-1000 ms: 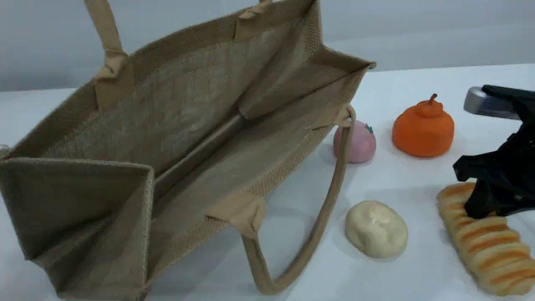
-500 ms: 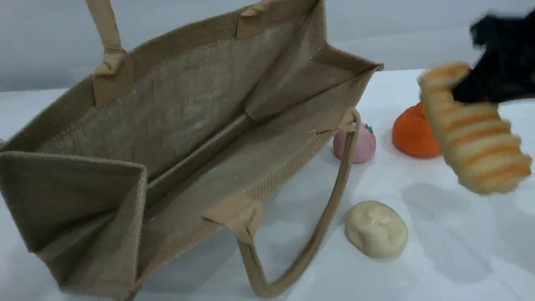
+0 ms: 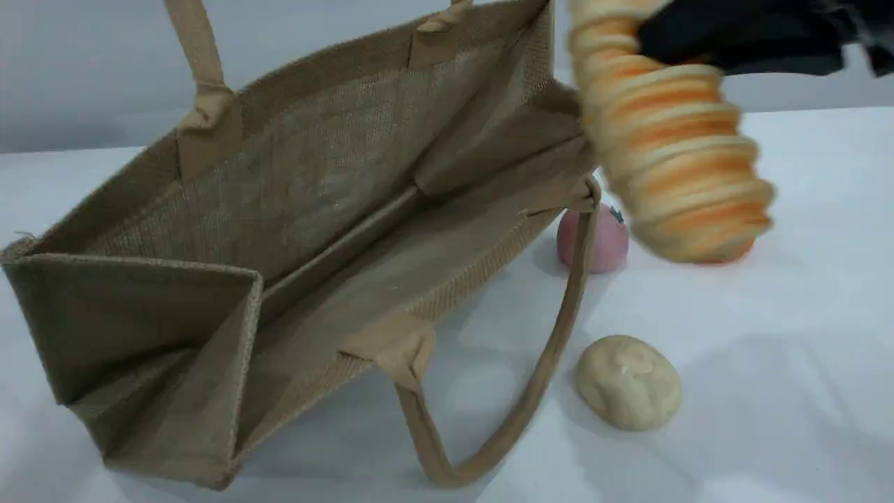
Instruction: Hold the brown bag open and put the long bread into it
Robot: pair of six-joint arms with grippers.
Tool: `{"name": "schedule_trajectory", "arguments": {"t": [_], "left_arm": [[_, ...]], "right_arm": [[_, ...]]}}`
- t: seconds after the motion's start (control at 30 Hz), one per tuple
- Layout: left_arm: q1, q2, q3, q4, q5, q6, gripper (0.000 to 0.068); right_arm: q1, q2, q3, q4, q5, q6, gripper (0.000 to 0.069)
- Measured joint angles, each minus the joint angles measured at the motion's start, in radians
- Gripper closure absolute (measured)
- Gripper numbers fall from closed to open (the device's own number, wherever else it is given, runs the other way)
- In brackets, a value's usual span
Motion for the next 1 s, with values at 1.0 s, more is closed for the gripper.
{"name": "schedule_trajectory", "arguments": {"t": [1.0], "left_arm": [[0.0,0.0,0.0,-0.013,-0.004,-0.039,0.0592]], "right_arm": [[0.219,0.427,-0.225,0.36,-0.175,-0.067,0.0636]]}}
